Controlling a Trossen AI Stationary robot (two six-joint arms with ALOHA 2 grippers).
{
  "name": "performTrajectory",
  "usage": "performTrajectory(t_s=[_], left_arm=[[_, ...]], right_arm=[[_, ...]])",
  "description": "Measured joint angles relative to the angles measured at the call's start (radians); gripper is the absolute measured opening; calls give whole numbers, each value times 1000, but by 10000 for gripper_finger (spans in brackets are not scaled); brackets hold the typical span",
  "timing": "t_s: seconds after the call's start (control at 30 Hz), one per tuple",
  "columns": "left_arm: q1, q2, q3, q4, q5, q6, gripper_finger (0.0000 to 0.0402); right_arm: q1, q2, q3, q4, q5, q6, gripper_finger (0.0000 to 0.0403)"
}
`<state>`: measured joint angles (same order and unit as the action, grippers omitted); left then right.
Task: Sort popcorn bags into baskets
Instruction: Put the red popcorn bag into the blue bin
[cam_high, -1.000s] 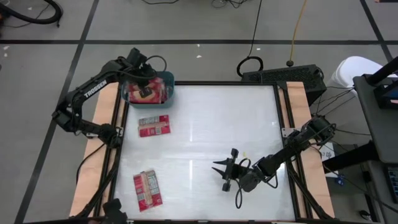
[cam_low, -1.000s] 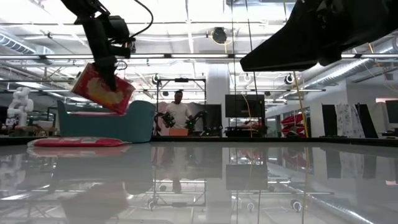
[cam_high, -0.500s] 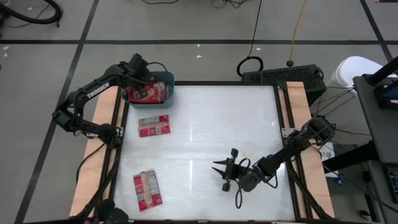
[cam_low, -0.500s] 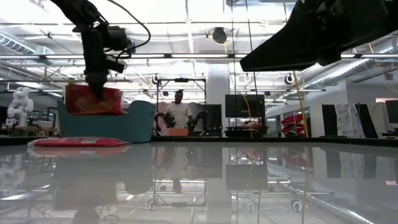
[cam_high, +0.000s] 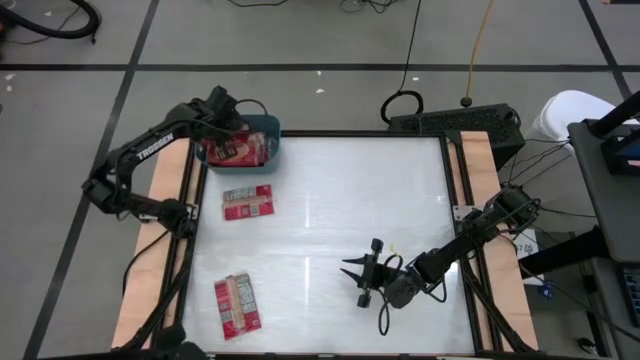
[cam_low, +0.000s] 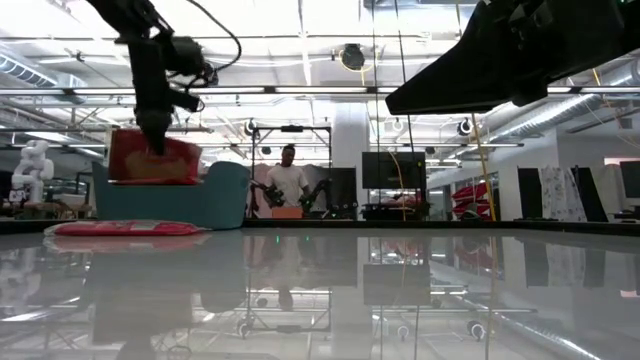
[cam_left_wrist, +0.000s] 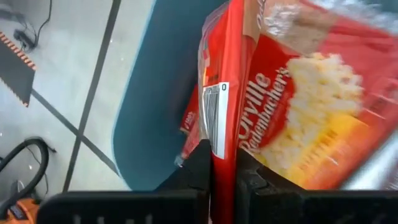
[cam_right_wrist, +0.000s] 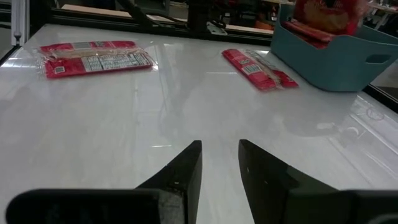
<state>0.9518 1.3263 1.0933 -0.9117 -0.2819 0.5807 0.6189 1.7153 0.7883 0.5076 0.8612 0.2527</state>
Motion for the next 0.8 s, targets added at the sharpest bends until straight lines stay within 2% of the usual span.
performTrajectory(t_s=[0.2,0.37,0.47,0.67,0.8], left_arm=[[-64,-78,83,-108,44,-8,18],[-69,-128,116,-136,290,46,24],[-42,-109,111,-182,393,142,29],[8,-15,108,-249,410,149,32],[35,27,108,-236,356,132,34]], right_arm=[[0,0,0,0,0,0,98],[-10,0,0,3,0,0,98],[-16,0,0,7,0,0,98],[-15,0,1,20,-3,-3,98],[-6,0,1,20,-7,-3,98]])
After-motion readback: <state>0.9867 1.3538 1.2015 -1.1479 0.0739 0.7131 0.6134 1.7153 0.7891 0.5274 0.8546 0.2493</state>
